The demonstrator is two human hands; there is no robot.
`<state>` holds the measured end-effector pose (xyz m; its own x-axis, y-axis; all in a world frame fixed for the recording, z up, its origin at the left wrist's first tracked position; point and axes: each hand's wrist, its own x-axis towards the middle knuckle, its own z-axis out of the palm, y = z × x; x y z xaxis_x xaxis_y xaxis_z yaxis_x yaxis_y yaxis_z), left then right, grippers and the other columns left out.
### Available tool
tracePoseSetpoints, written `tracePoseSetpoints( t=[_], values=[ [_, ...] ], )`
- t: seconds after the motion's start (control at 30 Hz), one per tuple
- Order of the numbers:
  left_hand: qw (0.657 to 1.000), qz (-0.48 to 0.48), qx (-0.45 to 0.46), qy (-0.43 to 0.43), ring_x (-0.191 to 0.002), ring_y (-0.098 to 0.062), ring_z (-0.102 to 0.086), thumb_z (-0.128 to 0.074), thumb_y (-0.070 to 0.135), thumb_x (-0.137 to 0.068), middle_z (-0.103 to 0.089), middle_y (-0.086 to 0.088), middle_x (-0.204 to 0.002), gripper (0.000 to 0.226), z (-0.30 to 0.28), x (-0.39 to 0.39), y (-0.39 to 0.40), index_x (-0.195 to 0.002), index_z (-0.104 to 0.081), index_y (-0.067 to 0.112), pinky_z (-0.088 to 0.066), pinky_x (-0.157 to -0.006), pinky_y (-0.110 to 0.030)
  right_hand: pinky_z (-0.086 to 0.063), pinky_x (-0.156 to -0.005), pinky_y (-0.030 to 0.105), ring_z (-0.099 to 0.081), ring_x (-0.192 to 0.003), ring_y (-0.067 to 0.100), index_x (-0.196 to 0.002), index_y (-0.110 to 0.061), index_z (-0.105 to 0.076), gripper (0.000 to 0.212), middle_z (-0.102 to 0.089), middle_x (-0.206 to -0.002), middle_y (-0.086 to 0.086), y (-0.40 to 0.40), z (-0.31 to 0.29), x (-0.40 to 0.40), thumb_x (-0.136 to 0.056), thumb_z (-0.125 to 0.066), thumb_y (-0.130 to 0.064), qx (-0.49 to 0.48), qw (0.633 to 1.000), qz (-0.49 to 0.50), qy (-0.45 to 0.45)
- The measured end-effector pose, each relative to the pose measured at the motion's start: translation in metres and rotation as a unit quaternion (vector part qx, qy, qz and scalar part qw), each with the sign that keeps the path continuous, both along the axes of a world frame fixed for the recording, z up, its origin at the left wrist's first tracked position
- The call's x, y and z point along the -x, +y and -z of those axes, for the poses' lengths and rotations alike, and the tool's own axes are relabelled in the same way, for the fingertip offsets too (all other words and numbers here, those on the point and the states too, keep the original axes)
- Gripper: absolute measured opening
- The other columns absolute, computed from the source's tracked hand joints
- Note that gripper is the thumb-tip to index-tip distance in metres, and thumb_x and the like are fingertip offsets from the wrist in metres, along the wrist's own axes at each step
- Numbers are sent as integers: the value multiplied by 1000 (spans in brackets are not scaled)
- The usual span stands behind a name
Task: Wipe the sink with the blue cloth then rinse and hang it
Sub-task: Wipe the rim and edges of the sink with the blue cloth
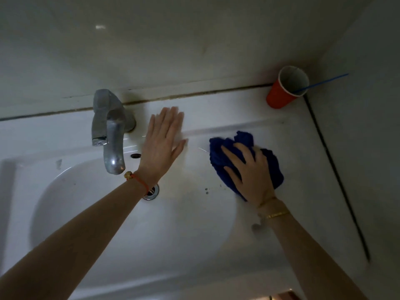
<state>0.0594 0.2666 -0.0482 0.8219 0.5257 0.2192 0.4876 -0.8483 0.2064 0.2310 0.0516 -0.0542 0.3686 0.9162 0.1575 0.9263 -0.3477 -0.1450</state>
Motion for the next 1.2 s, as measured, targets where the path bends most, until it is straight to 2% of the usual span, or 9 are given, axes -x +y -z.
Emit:
tracePoseSetpoints(
  t=[0.1,0.23,0.47,0.67,0.77,0.93,1.0,1.1,1.2],
  values=[
    [995,96,-13,-16,-154,-29,-15,-40,41,-105,-23,-12,-164,62,-11,-31,0,-157,-26,10,-11,-126,-49,-40,-90,46,-45,-112,38,-143,-30,-43,48,-46,-142,8,-24,0,-24,-96,-44,-42,2,998,60,0],
    [987,158,-1,-7,-153,-28,-19,-42,42,-105,-27,-10,-163,60,-13,-66,3,-156,-29,13,-11,-126,-47,-43,-82,46,-51,-102,41,-139,-26,-48,48,-50,-138,12,-1,1,-29,-93,-50,-38,-4,981,196,-14],
    [980,199,-23,-2,-147,-31,-32,-48,41,-103,-36,-11,-159,59,-6,-85,12,-154,-35,14,-19,-124,-47,-41,-90,46,-47,-110,37,-141,-30,-46,50,-48,-141,6,-29,2,0,-93,-50,-40,-12,999,34,36],
    [973,227,-25,-18,-143,-32,-37,-51,40,-101,-39,-12,-157,59,-2,-97,22,-152,-39,12,-27,-120,-45,-43,-84,48,-47,-108,41,-140,-27,-47,53,-49,-139,9,-12,0,-48,-89,-55,-37,18,979,205,7],
    [972,233,-22,-34,-142,-32,-37,-54,39,-101,-40,-12,-156,59,3,-98,24,-151,-40,11,-29,-119,-46,-42,-86,47,-47,-107,39,-140,-28,-46,53,-48,-139,8,2,2,-25,-89,-52,-39,6,987,157,14],
    [972,231,-22,-37,-142,-32,-37,-54,40,-101,-40,-11,-156,59,6,-97,27,-151,-40,12,-29,-119,-46,-40,-85,42,-46,-102,33,-140,-30,-48,49,-49,-139,4,-37,-1,-8,-92,-52,-38,-15,998,41,35],
    [973,228,-22,-39,-142,-32,-37,-53,41,-101,-40,-10,-156,59,6,-97,27,-151,-40,13,-29,-119,-45,-41,-83,43,-46,-102,34,-139,-29,-48,49,-49,-139,6,-40,-2,-30,-91,-51,-39,1,997,82,12],
    [973,226,-21,-33,-141,-32,-37,-52,42,-101,-40,-9,-157,60,5,-98,27,-152,-40,13,-28,-120,-45,-45,-79,47,-49,-104,41,-136,-26,-51,50,-52,-136,9,-16,-2,-54,-87,-58,-36,-3,976,217,9],
    [973,226,-22,-34,-141,-32,-37,-53,42,-101,-40,-9,-157,60,6,-98,25,-152,-40,13,-29,-119,-46,-44,-83,47,-48,-105,40,-136,-26,-51,50,-51,-136,8,7,-2,-35,-88,-55,-36,0,981,195,11]
  ],
)
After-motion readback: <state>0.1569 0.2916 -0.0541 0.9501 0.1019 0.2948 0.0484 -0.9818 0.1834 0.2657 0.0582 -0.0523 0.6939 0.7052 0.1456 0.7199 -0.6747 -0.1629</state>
